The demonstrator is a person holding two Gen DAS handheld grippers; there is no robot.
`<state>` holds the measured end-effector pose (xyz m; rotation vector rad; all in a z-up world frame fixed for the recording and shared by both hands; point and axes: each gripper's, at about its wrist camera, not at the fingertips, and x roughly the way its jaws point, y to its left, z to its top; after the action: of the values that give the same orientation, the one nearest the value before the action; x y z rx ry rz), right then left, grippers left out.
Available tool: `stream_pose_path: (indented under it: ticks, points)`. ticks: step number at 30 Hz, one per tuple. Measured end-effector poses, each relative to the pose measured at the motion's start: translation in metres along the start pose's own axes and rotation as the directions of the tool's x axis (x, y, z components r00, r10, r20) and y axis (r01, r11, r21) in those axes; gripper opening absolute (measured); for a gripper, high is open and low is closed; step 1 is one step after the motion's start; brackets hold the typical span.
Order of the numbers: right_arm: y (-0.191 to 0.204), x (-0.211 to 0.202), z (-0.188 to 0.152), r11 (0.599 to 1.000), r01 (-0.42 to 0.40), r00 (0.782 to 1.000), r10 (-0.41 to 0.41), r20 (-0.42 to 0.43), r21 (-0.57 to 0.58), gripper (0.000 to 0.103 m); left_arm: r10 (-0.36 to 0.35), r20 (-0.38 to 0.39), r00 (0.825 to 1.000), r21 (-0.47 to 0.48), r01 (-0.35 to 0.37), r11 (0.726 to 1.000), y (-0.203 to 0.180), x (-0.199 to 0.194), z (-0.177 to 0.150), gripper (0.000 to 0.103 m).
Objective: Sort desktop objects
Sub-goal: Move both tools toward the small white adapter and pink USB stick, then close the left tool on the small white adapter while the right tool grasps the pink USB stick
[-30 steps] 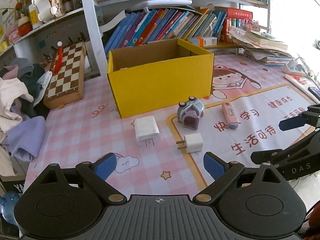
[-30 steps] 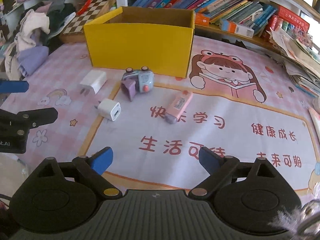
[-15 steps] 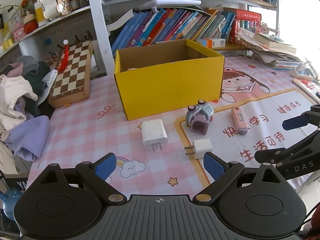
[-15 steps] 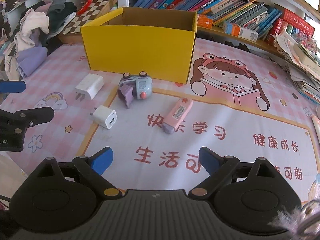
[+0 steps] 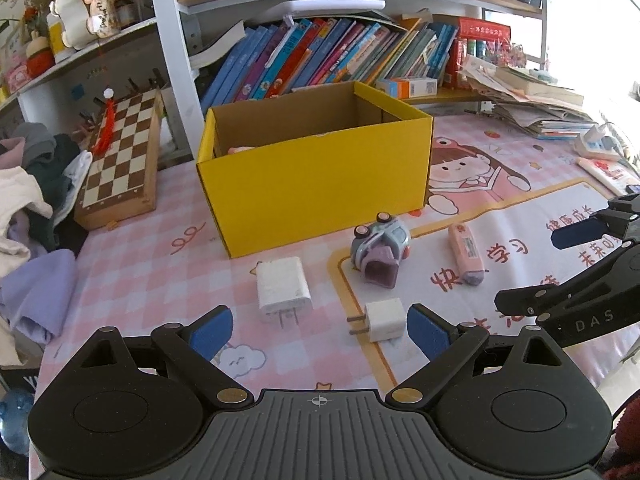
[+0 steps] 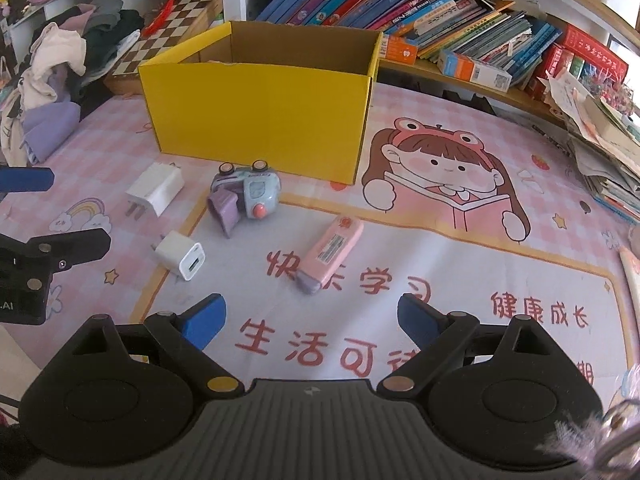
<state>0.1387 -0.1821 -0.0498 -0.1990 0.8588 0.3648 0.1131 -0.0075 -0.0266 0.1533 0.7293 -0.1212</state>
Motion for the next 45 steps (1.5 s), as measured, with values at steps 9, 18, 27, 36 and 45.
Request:
stream_pose_path:
  ticks: [9, 18, 27, 36, 45]
  points:
    - [-0.008, 0.016, 0.009, 0.999, -0.021, 1.000, 0.021, -0.020, -0.024, 0.091, -0.008, -0.040, 0.999, -0.002, 0.008, 1.000, -0.006, 0.016, 0.002, 0.096]
    - [-0.018, 0.032, 0.018, 0.999, -0.041, 0.998, 0.040, -0.041, -0.026, 0.088, -0.025, -0.089, 0.996, 0.014, 0.026, 1.000, -0.016, 0.031, 0.003, 0.096]
    - [-0.022, 0.049, 0.028, 0.996, -0.060, 0.997, 0.056, -0.059, -0.066, 0.084, -0.047, -0.115, 0.992, 0.007, 0.048, 0.999, -0.024, 0.042, 0.007, 0.095]
    - [-0.026, 0.066, 0.037, 0.993, -0.090, 0.993, 0.083, -0.082, -0.076, 0.084, -0.067, -0.159, 0.985, -0.012, 0.066, 0.998, -0.027, 0.055, 0.008, 0.077]
    - [-0.031, 0.078, 0.042, 0.991, -0.103, 0.991, 0.095, -0.095, -0.082, 0.084, -0.079, -0.199, 0.977, -0.017, 0.077, 0.997, -0.033, 0.072, 0.010, 0.070]
